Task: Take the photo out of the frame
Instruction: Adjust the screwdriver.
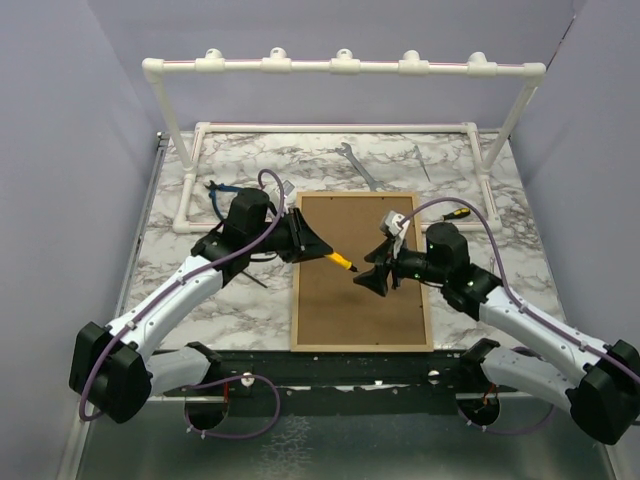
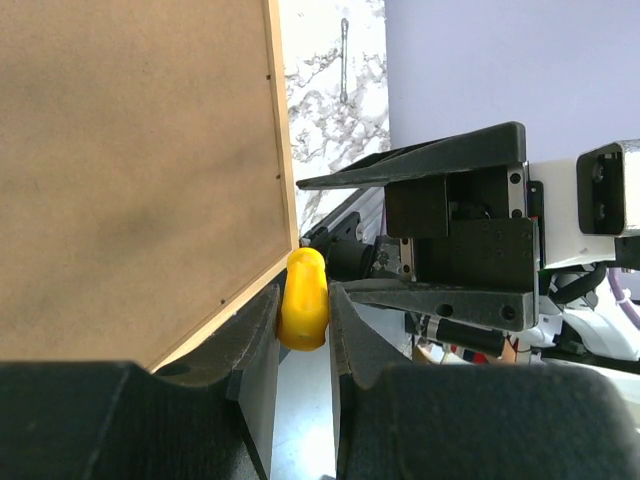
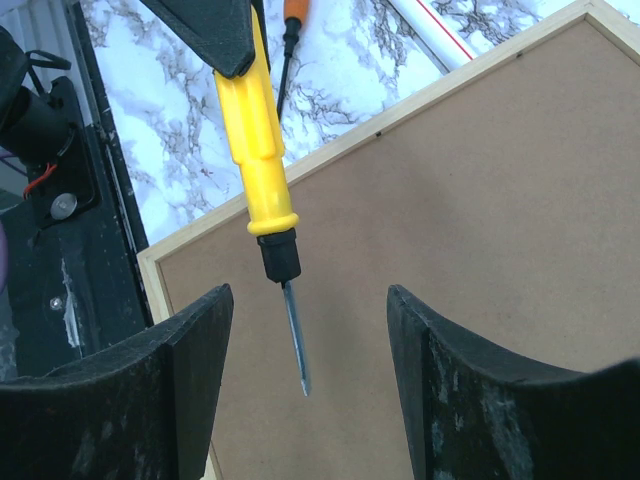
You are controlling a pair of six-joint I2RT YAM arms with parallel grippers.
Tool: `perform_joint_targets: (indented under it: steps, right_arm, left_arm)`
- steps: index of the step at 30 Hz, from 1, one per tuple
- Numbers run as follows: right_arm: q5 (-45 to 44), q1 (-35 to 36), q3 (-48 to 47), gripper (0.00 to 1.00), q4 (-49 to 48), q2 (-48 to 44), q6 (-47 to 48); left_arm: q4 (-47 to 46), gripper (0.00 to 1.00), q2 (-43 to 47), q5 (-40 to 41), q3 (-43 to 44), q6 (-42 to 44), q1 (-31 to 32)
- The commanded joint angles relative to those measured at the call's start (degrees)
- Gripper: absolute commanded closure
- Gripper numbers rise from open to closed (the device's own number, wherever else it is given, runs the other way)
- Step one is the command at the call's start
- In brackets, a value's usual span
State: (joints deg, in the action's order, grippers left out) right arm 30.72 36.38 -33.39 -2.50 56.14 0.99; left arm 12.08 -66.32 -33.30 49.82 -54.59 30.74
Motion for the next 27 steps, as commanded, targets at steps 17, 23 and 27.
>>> perform_joint_targets:
  steps: [17,23,27]
  right_arm:
    - [-0.18,0.18,25.94,0.43,-48.68,-14.08,-5.76]
    - [0.65,0.2,24.54,0.52,-49.57,-15.86,-3.1]
    - [1.53,0.19,23.63,0.57,-47.56,-17.92,-2.38]
  left_arm:
    - [-6.0,1.0,1.12,-11.17,2.69,-8.11,-2.53]
    - [-9.78,1.0,0.45,-14.15,4.19,-11.32,-2.61]
    - [-11.28,1.0,0.38,-15.05,4.54,-12.49,-2.69]
